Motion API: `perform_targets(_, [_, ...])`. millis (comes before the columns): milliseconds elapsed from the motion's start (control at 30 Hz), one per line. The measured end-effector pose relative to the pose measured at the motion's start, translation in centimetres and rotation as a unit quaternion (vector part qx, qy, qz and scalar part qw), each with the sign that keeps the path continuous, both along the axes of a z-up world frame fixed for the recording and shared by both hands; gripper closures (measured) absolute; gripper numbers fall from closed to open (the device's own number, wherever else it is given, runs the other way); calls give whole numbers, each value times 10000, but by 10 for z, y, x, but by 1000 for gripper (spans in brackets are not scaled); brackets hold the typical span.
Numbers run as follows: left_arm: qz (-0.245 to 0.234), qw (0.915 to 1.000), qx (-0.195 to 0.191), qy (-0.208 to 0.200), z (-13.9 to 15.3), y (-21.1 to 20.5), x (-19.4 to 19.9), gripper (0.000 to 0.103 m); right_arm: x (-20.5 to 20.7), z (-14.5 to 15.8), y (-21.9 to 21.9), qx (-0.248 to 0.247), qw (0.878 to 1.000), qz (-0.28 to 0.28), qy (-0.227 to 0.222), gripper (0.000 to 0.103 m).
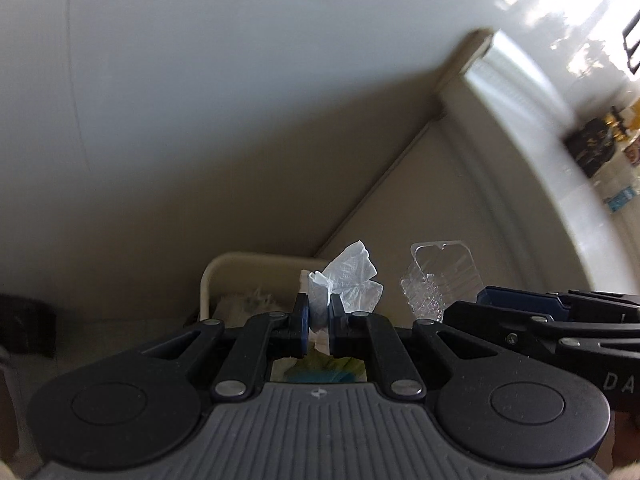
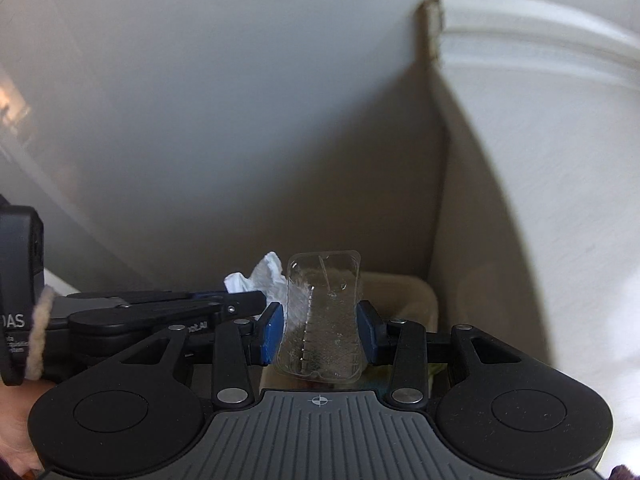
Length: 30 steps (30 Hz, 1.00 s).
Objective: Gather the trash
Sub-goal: 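Carry the white tissue and clear plastic tray over the cream bin, then open both tools to drop the tissue and tray into the bin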
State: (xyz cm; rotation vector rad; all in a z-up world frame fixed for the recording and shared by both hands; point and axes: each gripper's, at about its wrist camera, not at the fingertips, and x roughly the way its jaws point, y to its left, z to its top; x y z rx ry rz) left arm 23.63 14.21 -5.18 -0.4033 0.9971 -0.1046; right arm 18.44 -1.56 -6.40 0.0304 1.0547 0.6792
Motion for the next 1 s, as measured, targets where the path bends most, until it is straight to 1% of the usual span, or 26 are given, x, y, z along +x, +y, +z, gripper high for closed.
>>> perform_targets(100, [99,9998,3,181,-24,1,-5,95,-3,-19,14,-92,9998,157,85,64])
perform_targets(200, [242,9991,-71,355,-47,6,-10,95,-3,-37,26,-224,9992,299,160,64])
perform_targets(300, [502,9974,-175,491,-64,10,-12,95,0,-54,34,-321,9985,359,253,64])
perform_targets(433, [901,9949,-215,395,-80,14,-24,95,11,-75,41,-360,9981,340,375,64])
perform_targets(500, [1103,9926,-340,372,-89,14,-29,95,16,-86,42,-391,9978,283,448,63])
perform_targets(567, [1265,9901,-461,406,-99,11,-33,95,21,-96,43,-516,9972,236,496,63])
perform_targets(600, [1310,9894,-458,427,-104,9,-33,95,24,-99,47,-599,9967,231,487,63])
perform_targets(733, [1438,9880,-212,519,-119,-2,-34,95,24,-109,55,-961,9943,336,320,63])
perform_targets(867, [1439,9872,215,660,-137,-8,-29,94,31,-125,57,-1098,9927,164,470,62])
perform_targets(967, [1415,9867,340,730,-148,-11,-27,93,34,-135,54,-1228,9910,65,532,61])
perform_targets(1000, [1421,9863,353,756,-151,-11,-26,93,28,-135,49,-1242,9908,19,542,61])
